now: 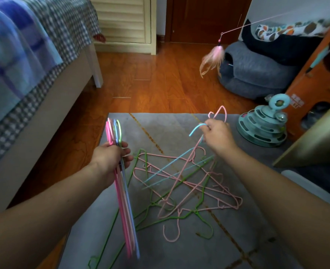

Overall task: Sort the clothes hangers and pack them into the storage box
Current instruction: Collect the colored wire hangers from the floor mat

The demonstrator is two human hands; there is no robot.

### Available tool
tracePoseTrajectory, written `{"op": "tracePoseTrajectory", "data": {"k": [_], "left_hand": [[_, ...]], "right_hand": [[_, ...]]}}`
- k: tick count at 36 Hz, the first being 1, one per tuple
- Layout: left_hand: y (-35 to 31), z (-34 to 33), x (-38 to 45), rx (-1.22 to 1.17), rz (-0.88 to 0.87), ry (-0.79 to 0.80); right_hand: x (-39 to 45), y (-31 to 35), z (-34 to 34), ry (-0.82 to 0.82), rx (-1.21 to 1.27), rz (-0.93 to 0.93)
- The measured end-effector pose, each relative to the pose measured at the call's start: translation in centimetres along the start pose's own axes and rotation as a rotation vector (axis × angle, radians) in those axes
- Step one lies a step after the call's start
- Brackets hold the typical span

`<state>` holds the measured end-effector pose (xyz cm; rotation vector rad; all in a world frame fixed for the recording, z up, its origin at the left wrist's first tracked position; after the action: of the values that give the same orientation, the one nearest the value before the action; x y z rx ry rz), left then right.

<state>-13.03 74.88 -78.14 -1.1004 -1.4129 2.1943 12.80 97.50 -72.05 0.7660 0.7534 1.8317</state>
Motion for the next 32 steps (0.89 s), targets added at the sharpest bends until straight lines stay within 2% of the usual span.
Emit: {"op": "tracePoseTrajectory", "data": {"k": [1,3,6,9,11,14,16,20,24,26,30,32], "left_hand": [[0.1,0.0,0.0,0.004,0.001,0.002],[0.4,0.0,0.0,0.009,0.008,0.005],[0.8,0.0,0.3,0.018,0.023,0.017],[1.1,0.1,0.6,0.025,0.028,0.031],[1.2,-0.1,0.6,0.030,0.029,0.041],[1.2,-0.6,0.3,0.038,0.025,0.061],[1.3,-0.8,0.1,0.043,0.020,0.071],[1.2,-0.9,-0.1,0.051,0.015,0.081],[1.3,-0.8,0.0,0.050,0.025,0.081],[1.5,-0.7,0.1,0.052,0.032,0.076],[1.8,-0.6,0.2,0.062,0.038,0.082],[2.0,-0.5,0.3,0.064,0.047,0.082]], "right_hand": [[0.1,0.2,0.6,-0.024,-0.129,0.036],[0.1,0.3,1.3,-0.061,-0.212,0.073],[0.1,0.5,1.1,-0.046,-0.141,0.124],[0.0,-0.1,0.0,0.023,0.039,0.044],[-0.1,-1.6,-1.7,0.136,0.119,-0.051],[-1.8,-3.8,-5.1,0.465,0.008,-0.118],[-3.3,-5.0,-6.0,0.557,-0.019,-0.148],[-7.4,-7.2,-8.5,0.702,0.302,-0.299],[-11.2,-10.8,-10.9,0.913,0.235,-0.387],[-11.6,-12.7,-10.8,0.838,0.216,-0.441],[-9.9,-15.8,-9.0,0.429,0.287,-0.552],[-10.1,-16.8,-8.9,0.381,0.248,-0.603]]}}
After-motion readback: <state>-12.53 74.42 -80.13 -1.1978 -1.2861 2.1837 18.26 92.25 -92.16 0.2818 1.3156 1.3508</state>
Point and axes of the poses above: each hand's wrist, its own x-axis towards the middle knuckle, its own z-axis out of the back of the hand, y = z × x, the point moved 10 cm from there along x, towards the middle knuckle, and after that the axes turned 15 degrees about x, right-handed, at the moved point
